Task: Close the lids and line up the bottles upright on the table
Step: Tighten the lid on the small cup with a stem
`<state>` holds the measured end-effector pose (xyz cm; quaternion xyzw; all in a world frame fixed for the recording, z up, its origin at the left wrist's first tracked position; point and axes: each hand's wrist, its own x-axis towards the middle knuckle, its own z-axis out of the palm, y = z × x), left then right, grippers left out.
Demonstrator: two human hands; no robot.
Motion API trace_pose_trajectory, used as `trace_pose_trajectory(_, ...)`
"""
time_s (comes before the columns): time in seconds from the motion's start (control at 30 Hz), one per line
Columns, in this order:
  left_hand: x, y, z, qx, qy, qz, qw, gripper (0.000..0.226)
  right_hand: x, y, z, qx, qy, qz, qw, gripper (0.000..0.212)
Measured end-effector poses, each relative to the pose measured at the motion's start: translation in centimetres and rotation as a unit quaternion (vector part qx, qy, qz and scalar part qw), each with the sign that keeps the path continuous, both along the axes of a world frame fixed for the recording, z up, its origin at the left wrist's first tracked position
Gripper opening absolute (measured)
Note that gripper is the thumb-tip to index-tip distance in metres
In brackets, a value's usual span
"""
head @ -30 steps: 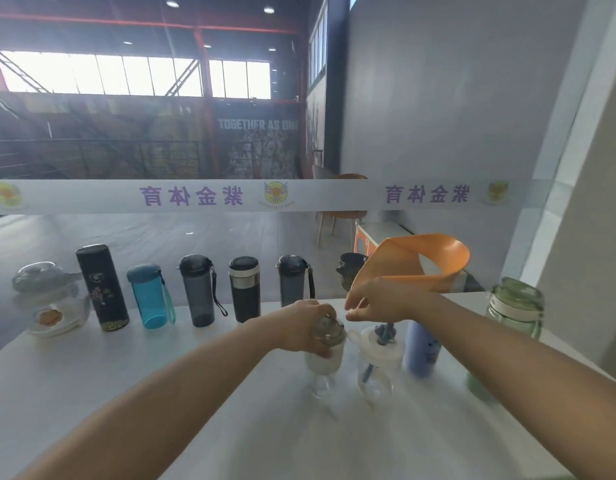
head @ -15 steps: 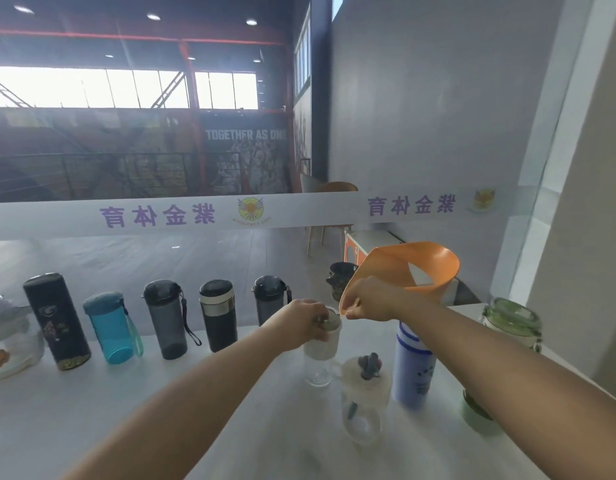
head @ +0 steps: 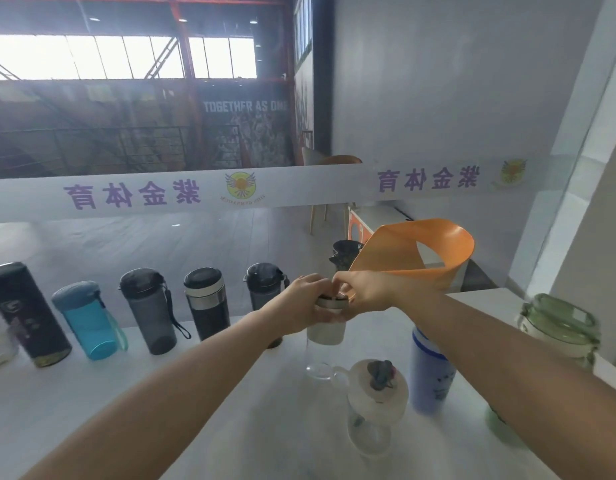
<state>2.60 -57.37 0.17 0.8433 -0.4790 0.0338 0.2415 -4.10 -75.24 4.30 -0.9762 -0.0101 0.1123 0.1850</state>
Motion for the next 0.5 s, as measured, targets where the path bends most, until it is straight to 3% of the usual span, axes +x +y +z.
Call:
trace_pose_trajectory(0.27,1.0,0.8,-0.7,-0.020,-0.011,-0.019,1.000,0.037,0.8,0.7,-0.9,0.031,-0.038,-0.017,0.999,0.056)
trace_pose_trajectory(0.5,2.8,-2.0,-2.1,-0.037,-0.124,-0.036,0.991,0.041,2.3,-0.8,-1.8,0.010,-0.093,-0.046,0.995,0.049)
